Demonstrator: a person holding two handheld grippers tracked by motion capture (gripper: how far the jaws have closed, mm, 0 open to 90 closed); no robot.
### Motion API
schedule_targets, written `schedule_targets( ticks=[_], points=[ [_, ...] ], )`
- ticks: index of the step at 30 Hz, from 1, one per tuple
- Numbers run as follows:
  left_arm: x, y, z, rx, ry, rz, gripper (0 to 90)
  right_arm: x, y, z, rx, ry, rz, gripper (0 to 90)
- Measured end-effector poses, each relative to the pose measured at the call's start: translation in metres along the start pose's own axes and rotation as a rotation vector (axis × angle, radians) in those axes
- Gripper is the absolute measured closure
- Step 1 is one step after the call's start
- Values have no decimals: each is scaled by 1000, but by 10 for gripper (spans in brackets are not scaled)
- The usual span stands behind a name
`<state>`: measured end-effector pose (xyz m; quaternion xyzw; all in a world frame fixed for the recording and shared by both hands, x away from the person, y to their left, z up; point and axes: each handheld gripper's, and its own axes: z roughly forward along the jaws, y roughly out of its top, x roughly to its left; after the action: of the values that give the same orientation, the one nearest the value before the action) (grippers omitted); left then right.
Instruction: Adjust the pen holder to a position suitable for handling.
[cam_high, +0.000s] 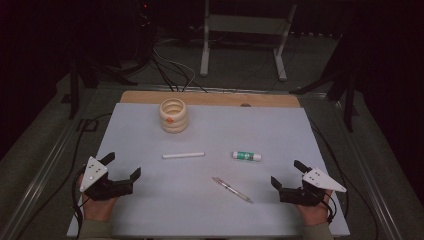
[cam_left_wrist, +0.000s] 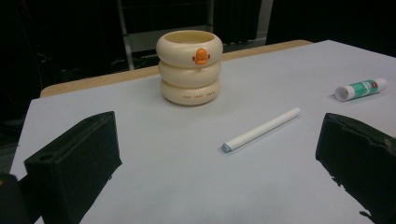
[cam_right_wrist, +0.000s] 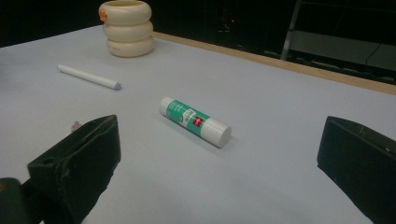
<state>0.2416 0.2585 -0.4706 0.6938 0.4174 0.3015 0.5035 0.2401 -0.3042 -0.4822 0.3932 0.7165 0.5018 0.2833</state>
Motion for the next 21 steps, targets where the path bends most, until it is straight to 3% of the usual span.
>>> schedule_targets(
  ticks=[14, 21],
  points=[
    [-1, -2, 3, 20, -9, 1, 4, 2, 0, 1, 2, 1, -7, 2],
    [-1, 5, 3, 8, -1, -26, 4, 3, 0, -1, -3, -11, -10, 2]
  ],
)
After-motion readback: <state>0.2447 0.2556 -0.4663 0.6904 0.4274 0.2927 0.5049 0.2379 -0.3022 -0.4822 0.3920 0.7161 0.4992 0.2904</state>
